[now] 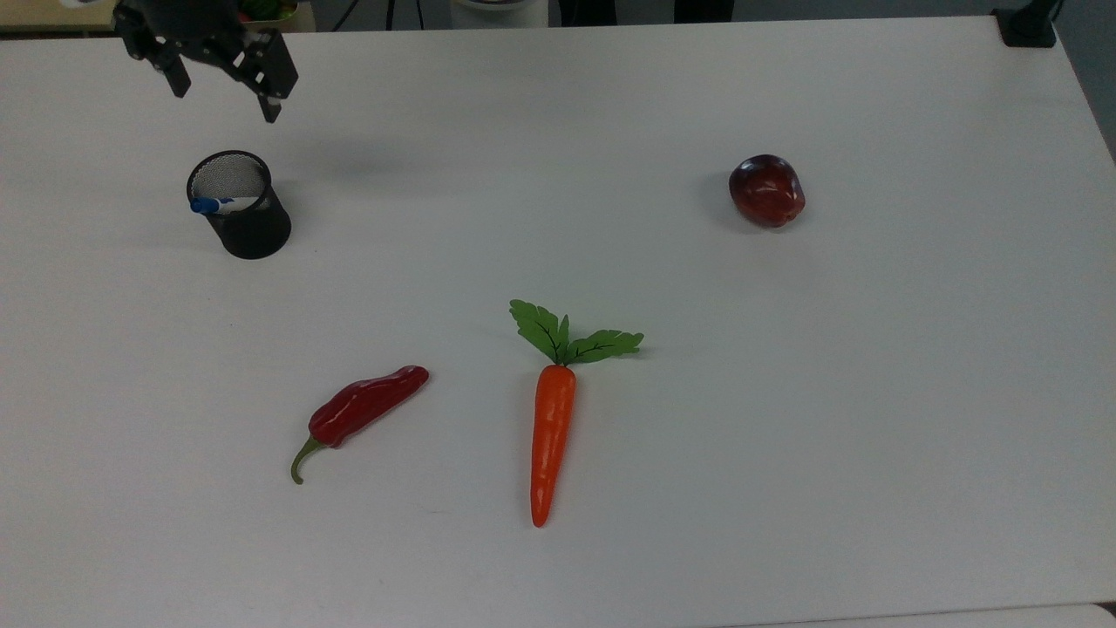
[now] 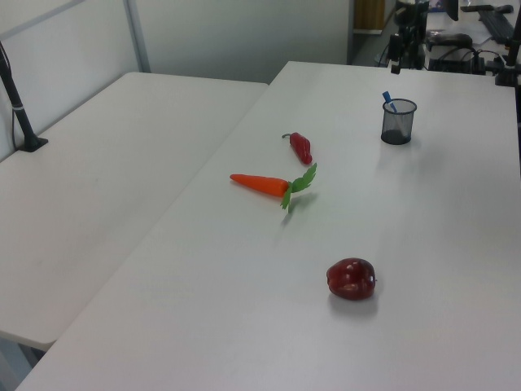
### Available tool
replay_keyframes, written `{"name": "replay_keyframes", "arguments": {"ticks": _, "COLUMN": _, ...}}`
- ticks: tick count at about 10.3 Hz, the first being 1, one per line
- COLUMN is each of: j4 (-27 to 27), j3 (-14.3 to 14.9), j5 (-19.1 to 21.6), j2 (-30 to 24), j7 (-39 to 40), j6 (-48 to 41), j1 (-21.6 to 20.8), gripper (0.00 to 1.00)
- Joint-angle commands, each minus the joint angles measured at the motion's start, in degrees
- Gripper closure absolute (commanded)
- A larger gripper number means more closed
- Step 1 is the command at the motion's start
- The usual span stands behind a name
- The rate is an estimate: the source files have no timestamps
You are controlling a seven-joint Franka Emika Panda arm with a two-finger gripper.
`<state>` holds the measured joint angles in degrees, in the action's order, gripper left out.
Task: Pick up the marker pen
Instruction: 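Move the gripper down over the black mesh cup to the marker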
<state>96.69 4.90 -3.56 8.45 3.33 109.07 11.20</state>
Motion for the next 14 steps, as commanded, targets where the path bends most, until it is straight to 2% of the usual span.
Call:
{"name": "replay_keyframes", "arguments": {"ticks": 1, "j4": 1.13, "j3": 0.2, "j5": -0.04, "j2": 2.96, "j7": 1.07, "j6": 6.92, "j1": 2.33, "gripper": 0.0}}
{"name": "replay_keyframes", "arguments": {"ticks": 2, "j4": 1.22, "j3": 0.2, "j5": -0.04, "j2": 4.45, "j7": 1.24, "j6": 8.69, "j1": 2.77, "gripper": 0.05}}
{"name": "replay_keyframes", "arguments": {"ticks": 3, "j4": 1.22, "j3": 0.11, "j5": -0.48, "j2": 6.29, "j7": 1.33, "j6": 10.45, "j1": 3.21, "gripper": 0.16}}
{"name": "replay_keyframes", "arguments": {"ticks": 9, "j4": 0.87, "j3": 0.2, "j5": -0.48, "j2": 10.35, "j7": 1.59, "j6": 16.26, "j1": 3.3, "gripper": 0.65}}
{"name": "replay_keyframes", "arguments": {"ticks": 11, "j4": 0.78, "j3": 0.2, "j5": -0.48, "j2": 10.44, "j7": 1.68, "j6": 16.35, "j1": 3.3, "gripper": 0.77}}
{"name": "replay_keyframes", "arguments": {"ticks": 14, "j4": 0.87, "j3": 0.2, "j5": -0.48, "j2": 10.18, "j7": 1.59, "j6": 16.18, "j1": 3.3, "gripper": 0.84}}
